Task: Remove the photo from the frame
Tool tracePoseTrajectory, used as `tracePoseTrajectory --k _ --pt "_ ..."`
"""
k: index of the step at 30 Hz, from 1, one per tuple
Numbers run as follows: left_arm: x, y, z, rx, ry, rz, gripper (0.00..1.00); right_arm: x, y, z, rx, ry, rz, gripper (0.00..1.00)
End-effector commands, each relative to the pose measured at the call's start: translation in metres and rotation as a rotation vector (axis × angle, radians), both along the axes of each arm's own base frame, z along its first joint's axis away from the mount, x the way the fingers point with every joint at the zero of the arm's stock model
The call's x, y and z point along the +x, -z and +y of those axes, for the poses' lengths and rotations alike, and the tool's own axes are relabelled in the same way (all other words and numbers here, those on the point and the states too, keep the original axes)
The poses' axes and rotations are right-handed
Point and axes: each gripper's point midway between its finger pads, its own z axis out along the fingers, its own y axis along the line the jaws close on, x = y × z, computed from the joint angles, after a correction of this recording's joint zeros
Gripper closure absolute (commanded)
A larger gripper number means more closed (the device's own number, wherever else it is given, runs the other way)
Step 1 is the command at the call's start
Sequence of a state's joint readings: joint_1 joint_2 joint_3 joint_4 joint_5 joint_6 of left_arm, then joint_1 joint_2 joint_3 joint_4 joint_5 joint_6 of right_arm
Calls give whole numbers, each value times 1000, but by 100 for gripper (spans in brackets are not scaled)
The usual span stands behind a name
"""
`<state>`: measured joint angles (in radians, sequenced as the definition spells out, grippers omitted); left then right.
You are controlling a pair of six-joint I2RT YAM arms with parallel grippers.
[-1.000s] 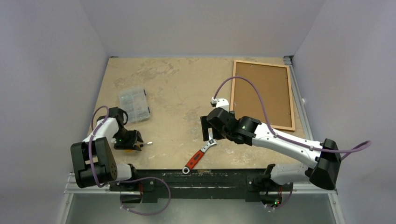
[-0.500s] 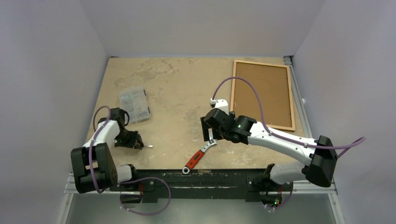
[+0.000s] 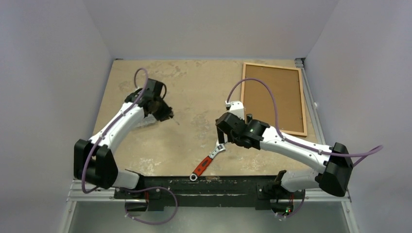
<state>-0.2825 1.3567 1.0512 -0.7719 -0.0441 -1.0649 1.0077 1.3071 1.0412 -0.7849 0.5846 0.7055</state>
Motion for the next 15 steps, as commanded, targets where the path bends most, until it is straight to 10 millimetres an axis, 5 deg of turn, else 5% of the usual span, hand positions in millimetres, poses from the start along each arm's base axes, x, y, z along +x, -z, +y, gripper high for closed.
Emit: tracePoseTrajectory --k 1,4,8,15 --pt "44 -47 -86 -94 410 -173 100 11 -3 -28 49 73 -12 1" --pt "45 -66 -144 -190 654 -238 100 14 7 -39 161 89 36 1" --pt "22 -82 -200 -252 995 -381 100 15 7 -51 295 93 56 1" --pt "-46 -121 -235 -309 1412 -640 100 11 -28 -35 555 -48 25 1"
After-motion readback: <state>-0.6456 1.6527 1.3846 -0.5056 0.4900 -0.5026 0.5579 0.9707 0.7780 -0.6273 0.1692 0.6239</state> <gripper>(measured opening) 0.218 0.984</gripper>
